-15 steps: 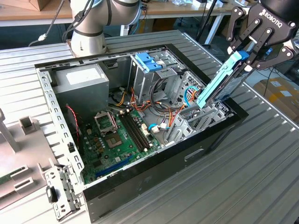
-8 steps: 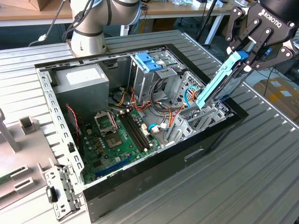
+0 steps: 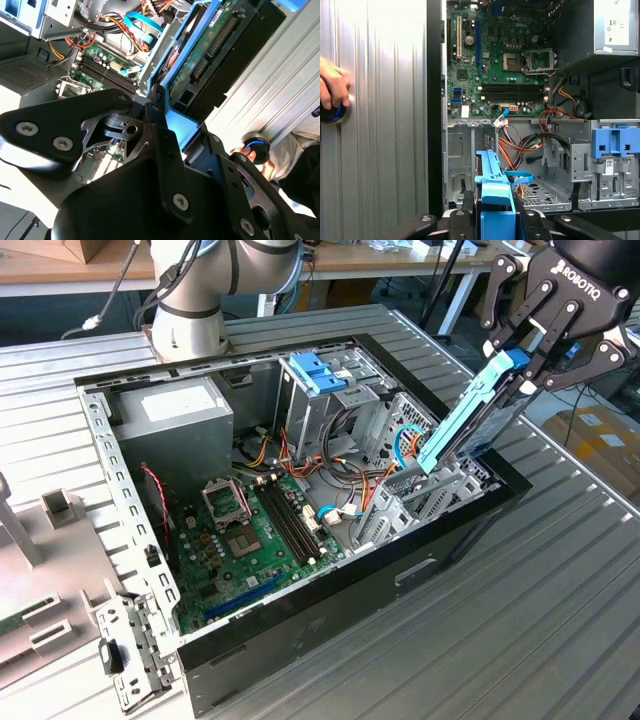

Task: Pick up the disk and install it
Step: 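Insert the disk into the insertion slot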

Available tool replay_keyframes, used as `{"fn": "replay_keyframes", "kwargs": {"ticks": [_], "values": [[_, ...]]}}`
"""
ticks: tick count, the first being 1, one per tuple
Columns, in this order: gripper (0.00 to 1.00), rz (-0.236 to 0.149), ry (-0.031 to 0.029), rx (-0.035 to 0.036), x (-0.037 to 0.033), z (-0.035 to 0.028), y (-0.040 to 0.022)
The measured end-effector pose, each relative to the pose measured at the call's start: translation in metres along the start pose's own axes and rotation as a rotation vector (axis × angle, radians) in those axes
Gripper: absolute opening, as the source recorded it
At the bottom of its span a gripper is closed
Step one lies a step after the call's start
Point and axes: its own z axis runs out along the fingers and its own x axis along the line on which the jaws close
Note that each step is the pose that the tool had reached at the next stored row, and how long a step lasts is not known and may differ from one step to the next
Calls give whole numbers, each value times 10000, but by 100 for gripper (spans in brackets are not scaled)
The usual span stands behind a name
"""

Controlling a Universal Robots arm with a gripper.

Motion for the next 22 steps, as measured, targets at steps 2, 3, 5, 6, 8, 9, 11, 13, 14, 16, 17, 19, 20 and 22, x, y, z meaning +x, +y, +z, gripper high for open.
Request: {"fn": "replay_keyframes", "kwargs": {"ticks": [2, 3, 5, 6, 8, 9, 11, 13, 14, 16, 17, 19, 20, 22], "values": [[37, 0, -1, 0, 0, 1, 6], [37, 0, 0, 0, 0, 0, 8], [37, 0, 0, 0, 1, 0, 12], [37, 0, 0, 0, 1, 0, 13], [37, 1, 0, 0, 0, 0, 19], [37, 0, 0, 0, 1, 1, 20], [37, 0, 0, 0, 1, 1, 26], [37, 1, -1, 0, 1, 1, 33], [37, 0, -1, 0, 1, 2, 34], [37, 0, -1, 0, 1, 6, 40], [37, 1, -1, 0, 2, 10, 45], [37, 1, 0, 0, 4, 21, 79], [37, 0, 0, 0, 4, 25, 96], [37, 0, -2, 0, 6, 32, 126]]}}
